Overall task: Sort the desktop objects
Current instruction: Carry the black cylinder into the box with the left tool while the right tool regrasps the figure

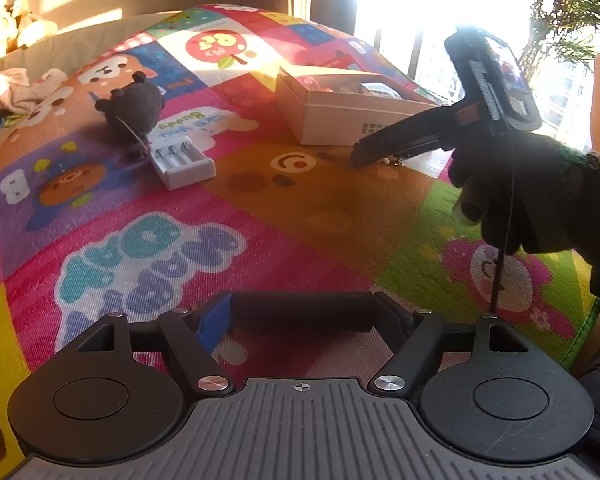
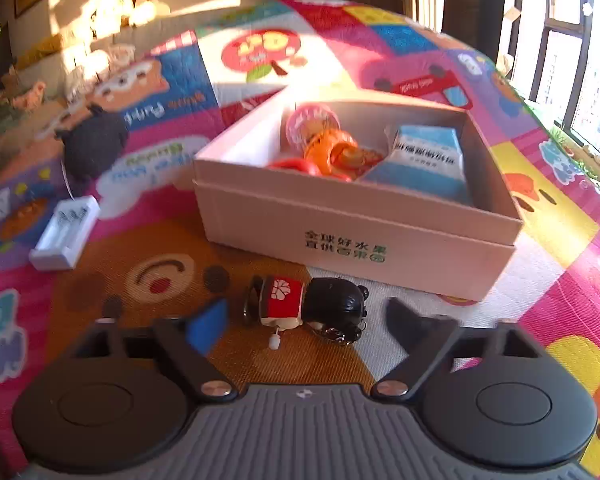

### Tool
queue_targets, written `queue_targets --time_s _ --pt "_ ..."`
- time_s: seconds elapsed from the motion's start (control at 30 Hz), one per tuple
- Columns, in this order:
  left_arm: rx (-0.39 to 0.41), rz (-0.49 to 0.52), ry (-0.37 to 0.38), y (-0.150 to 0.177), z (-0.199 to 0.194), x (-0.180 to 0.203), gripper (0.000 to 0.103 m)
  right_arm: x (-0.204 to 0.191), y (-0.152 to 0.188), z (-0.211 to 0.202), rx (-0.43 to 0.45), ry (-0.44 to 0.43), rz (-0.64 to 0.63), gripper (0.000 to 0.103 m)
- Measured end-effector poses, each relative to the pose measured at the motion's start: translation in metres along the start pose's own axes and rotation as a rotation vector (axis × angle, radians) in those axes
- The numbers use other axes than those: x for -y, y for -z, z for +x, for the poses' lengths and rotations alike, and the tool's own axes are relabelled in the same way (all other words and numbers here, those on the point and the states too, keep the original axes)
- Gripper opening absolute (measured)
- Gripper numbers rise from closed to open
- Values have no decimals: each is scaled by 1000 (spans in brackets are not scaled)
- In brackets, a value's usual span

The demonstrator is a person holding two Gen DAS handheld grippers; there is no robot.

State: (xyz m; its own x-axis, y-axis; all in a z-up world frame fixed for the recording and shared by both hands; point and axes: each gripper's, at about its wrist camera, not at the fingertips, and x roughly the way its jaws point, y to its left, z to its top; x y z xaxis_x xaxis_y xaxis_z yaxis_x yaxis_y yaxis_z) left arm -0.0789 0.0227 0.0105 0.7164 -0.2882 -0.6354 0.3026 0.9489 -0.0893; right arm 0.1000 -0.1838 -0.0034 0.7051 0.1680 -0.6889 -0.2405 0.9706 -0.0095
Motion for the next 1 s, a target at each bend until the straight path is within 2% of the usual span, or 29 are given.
queue_targets --time_s 0.07,0.17,0.3,0.5,0.6,0.67,0.77,0.87,1.0 --pt "-1 2 1 1 -1 0 86 1 1 -2 1 -6 10 66" --pt "-8 9 -3 1 0 2 88 3 7 -21 31 -25 -4 66" --pt "-15 23 -16 0 3 6 88 11 17 -58 34 -100 -23 66" --pt "-24 79 -52 -1 7 14 80 13 42 -109 -11 -214 -131 66" --pt "-32 82 -58 -5 10 15 80 10 54 -128 -28 -245 -195 66" --pt "-24 92 -34 -12 9 19 80 9 60 -140 -26 -265 -217 66" --pt "47 166 -15 -37 4 31 80 10 63 -156 23 -252 -252 66" --pt "145 225 -6 -74 6 38 80 21 52 -175 121 -226 -239 66" --pt "287 272 -22 -131 29 49 80 46 29 -193 256 -151 -192 66"
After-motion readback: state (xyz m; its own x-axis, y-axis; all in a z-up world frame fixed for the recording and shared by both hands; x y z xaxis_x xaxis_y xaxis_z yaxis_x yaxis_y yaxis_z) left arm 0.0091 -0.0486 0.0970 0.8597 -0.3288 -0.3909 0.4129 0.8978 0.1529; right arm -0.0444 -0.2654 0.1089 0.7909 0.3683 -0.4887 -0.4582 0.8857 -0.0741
